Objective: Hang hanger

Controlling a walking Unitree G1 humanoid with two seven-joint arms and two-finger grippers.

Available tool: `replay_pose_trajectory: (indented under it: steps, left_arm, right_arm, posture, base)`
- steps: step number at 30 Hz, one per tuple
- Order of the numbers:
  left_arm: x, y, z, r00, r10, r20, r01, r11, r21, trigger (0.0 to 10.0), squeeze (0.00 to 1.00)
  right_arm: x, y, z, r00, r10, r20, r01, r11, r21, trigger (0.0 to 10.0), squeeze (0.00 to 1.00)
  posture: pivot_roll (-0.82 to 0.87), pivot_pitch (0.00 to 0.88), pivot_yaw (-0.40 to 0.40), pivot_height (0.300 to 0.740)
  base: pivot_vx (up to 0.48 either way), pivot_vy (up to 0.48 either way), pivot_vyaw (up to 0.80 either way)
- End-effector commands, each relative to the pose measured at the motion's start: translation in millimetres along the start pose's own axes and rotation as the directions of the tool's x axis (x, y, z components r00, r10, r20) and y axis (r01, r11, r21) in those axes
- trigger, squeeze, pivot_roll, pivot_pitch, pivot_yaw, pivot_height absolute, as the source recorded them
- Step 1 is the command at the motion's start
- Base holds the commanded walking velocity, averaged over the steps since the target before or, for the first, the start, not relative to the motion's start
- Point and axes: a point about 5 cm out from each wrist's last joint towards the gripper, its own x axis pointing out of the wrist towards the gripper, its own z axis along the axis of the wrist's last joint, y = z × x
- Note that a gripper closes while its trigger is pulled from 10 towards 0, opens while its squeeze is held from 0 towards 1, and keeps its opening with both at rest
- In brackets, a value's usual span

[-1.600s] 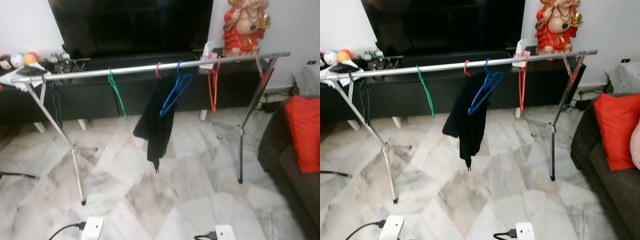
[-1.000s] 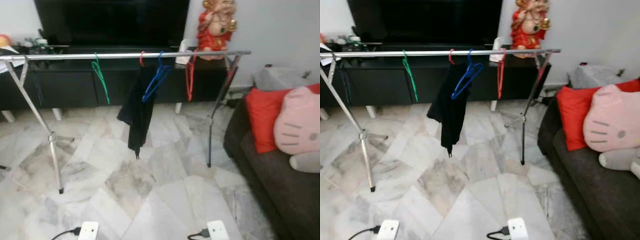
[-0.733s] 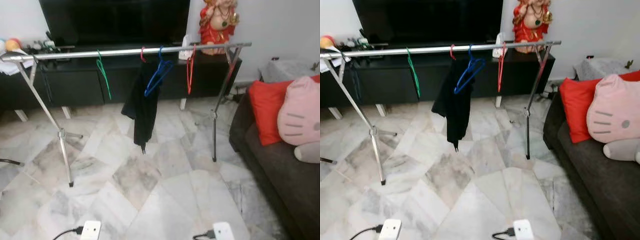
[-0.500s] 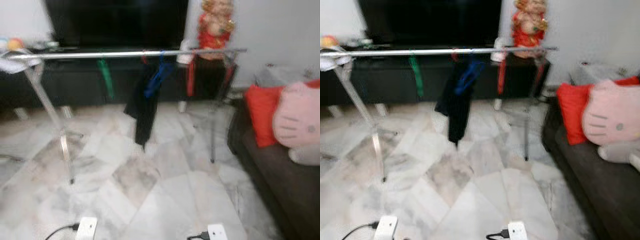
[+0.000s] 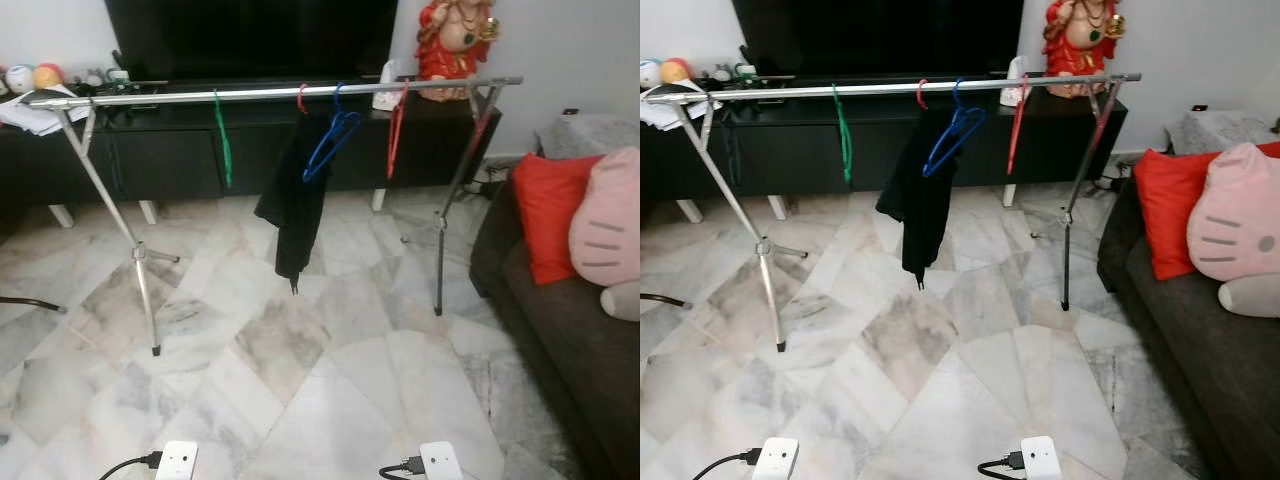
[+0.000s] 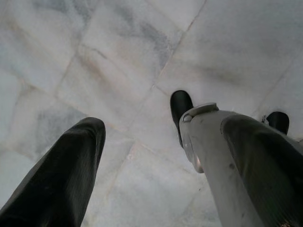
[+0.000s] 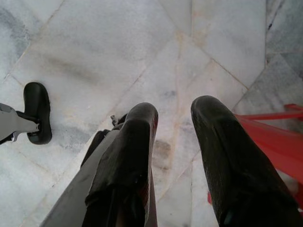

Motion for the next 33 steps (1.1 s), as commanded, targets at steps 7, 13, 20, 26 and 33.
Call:
replay_pose_trajectory:
  steps: [7, 13, 20, 26, 33]
  left_arm:
    - [-0.4, 0.5, -2.7, 1.0, 0.0, -0.01, 0.0, 1.0, 0.005, 10.0, 0.0]
    - [-1.0, 2.0, -5.1, 0.999, -0.031, -0.022, 0.032, 0.999, 0.036, 10.0, 0.0]
    - [-1.0, 3.2, -4.4, 0.999, -0.032, -0.022, 0.033, 0.998, 0.045, 10.0, 0.0]
    - [-0.6, 2.7, -2.2, 0.999, -0.037, -0.017, 0.038, 0.998, 0.046, 10.0, 0.0]
    - [-0.2, 1.5, -0.3, 0.999, -0.04, -0.012, 0.041, 0.998, 0.05, 10.0, 0.0]
  right_arm:
    - [0.0, -1.4, 0.4, 1.0, -0.008, 0.004, 0.008, 1.0, 0.011, 10.0, 0.0]
    - [-0.8, 3.5, -6.6, 0.999, -0.014, -0.036, 0.017, 0.997, 0.077, 10.0, 1.0]
    - [-0.8, 4.1, -6.3, 0.999, -0.016, -0.034, 0.019, 0.997, 0.079, 10.0, 1.0]
    - [-0.7, 3.8, -6.0, 0.999, -0.022, -0.036, 0.025, 0.997, 0.078, 10.0, 1.0]
    - [-0.6, 3.7, -4.0, 1.0, -0.017, -0.018, 0.019, 0.997, 0.071, 10.0, 0.0]
  posture:
    - [-0.08, 0.0, -0.039, 0.74]
    - [-0.07, 0.0, -0.02, 0.74]
    - [-0.07, 0.0, -0.016, 0.74]
    - [-0.07, 0.0, -0.016, 0.74]
    - [-0.07, 0.0, -0.018, 0.74]
  base:
    - [0.0, 0.0, 0.0]
    - [0.0, 0.0, -0.63]
    - [0.0, 0.0, -0.76]
    - [0.0, 0.0, -0.76]
    - [0.0, 0.0, -0.45]
